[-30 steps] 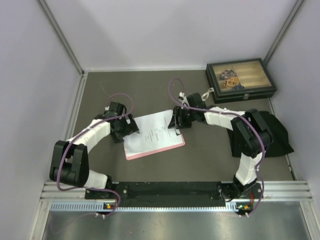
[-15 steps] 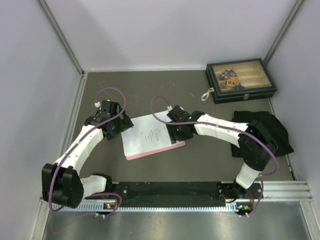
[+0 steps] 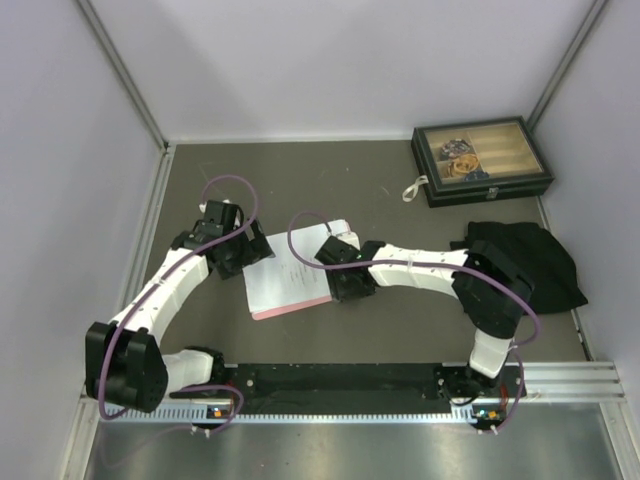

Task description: Put the files into the folder

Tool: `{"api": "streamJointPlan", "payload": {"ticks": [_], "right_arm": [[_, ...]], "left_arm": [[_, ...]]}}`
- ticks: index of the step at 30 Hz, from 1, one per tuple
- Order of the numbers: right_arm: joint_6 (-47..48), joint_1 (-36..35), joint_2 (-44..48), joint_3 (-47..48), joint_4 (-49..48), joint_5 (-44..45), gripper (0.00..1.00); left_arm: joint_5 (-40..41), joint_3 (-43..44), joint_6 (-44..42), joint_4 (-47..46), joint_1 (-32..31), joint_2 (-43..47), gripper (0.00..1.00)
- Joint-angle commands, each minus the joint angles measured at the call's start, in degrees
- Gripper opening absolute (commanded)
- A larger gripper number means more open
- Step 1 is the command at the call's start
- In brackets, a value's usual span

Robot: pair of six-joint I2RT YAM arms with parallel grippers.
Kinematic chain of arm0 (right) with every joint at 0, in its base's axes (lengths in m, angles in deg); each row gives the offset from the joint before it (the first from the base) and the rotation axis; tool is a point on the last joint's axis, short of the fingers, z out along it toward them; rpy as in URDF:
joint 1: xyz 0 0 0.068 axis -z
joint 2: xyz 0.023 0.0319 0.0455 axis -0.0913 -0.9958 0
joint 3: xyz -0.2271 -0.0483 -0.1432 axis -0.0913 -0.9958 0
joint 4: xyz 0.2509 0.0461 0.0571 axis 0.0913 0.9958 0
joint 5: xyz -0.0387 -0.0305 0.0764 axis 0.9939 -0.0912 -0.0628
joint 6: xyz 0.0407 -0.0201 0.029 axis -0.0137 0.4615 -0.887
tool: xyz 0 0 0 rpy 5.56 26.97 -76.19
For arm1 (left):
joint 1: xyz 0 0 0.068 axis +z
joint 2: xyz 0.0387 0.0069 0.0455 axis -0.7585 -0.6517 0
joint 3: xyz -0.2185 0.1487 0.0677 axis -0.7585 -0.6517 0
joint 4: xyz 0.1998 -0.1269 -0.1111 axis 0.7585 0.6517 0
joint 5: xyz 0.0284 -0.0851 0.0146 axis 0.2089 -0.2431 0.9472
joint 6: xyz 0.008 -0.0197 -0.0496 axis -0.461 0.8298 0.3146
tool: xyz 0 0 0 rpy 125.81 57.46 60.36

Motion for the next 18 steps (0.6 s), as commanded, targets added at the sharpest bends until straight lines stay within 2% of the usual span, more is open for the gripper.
{"api": "streamJointPlan", "payload": {"ticks": [1,10,16,18], "right_arm": [[-2.0,-0.6,-1.1,0.5,-1.9,1.9,0.57],[-0.9,1.2,-6.2,3.9,-4.9,1.6,0.59],[3.9,5.0,-14.6,13.5,-7.3,2.7,0.59],[6.9,7.8,-17.1,19.8,-7.3,2.8,0.6]], "left_arm": [[1.6,0.7,-3.1,-0.7,-0.3,1.7,0.98],[1.0,2.1,-3.5,-0.6,-0.3,0.7,0.98],[0.4,2.6,-2.8,0.2,-0.3,1.0,0.98],[-0.9,2.6,-2.6,0.7,-0.3,1.4,0.98]]}}
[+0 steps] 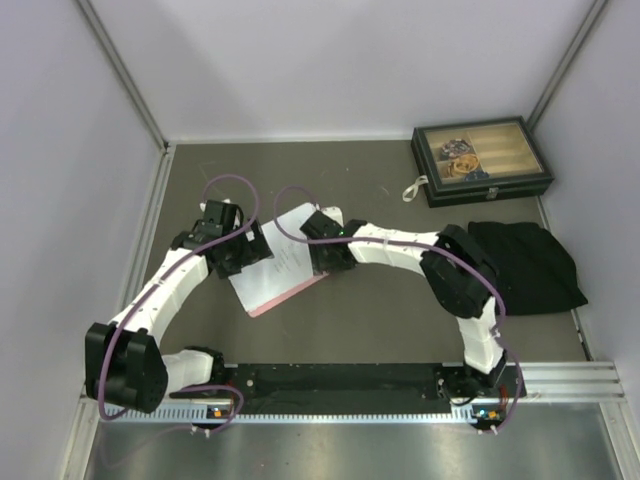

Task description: Put the files into the folder

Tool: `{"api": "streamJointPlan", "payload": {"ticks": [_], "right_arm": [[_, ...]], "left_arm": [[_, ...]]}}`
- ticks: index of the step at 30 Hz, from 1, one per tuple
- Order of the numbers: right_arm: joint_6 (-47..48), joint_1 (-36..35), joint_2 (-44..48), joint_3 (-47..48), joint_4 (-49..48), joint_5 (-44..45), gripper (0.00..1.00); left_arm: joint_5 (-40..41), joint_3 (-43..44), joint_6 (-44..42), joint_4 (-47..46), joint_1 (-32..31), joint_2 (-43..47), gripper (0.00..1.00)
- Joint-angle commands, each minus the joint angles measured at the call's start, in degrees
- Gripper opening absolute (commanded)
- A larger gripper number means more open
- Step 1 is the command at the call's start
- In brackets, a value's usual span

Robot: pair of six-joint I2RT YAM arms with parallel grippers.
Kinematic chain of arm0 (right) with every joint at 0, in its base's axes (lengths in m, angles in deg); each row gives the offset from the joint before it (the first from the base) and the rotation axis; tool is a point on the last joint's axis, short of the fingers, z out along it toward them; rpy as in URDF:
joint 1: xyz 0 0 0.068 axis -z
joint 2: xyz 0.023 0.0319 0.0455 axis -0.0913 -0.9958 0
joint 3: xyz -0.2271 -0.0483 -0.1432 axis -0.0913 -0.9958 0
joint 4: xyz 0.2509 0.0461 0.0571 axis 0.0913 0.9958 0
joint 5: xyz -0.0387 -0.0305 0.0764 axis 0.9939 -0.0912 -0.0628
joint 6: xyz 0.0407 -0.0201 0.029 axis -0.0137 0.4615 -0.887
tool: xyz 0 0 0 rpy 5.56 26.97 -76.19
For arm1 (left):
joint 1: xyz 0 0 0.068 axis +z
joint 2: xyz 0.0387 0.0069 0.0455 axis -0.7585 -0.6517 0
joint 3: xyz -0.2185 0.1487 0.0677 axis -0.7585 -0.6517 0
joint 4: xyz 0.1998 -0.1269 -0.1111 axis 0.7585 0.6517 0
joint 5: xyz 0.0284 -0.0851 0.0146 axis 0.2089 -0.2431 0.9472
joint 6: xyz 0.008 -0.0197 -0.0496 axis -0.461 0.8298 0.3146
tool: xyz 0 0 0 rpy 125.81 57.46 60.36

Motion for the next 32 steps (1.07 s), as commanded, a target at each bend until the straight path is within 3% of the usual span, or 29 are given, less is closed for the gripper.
{"api": "streamJointPlan", "payload": {"ticks": [1,4,6,8,10,13,16,20,25,32], "right_arm": [[6.5,5.4,-8.5,10.4,-5.2,1.3,0.6],[12.3,8.6,-12.5,20.6,-5.7,-0.1,0.61],[15.0,10.2,-16.5,30.3,-0.8,-0.8,0.61],[16.4,10.6,-16.6,35.3,2.7,-1.3,0.63],[17.5,10.6,-14.0,34.4,3.2,-2.9,0.64],[16.8,10.6,-5.3,26.0,2.8,-6.1,0.68],[15.9,10.5,7.0,13.0,0.5,-8.8,0.74],[14.1,10.6,25.8,-6.9,-0.2,-5.1,0.91],[11.0,10.6,44.1,-17.4,5.6,1.1,0.99],[11.6,10.6,66.3,-27.2,4.2,-2.2,0.99]], "left_arm": [[-2.2,2.4,0.1,0.8,-0.3,1.4,0.98],[-4.2,2.1,0.2,1.2,-0.3,2.5,0.98],[-7.2,1.6,0.3,0.8,-0.3,3.8,0.98],[-10.1,0.7,0.3,-0.3,-0.3,4.9,0.98],[-15.4,0.3,0.3,-3.4,-0.3,6.2,0.98],[-20.5,-0.1,0.4,-7.5,-1.4,7.2,0.98],[-20.7,1.1,0.5,-10.4,-5.4,7.1,0.98],[-18.6,4.5,1.0,-13.5,-13.7,5.2,0.98],[-17.1,4.7,3.8,-19.7,-21.6,3.3,0.98],[-13.3,7.5,4.4,-20.0,-24.4,3.9,0.98]]}}
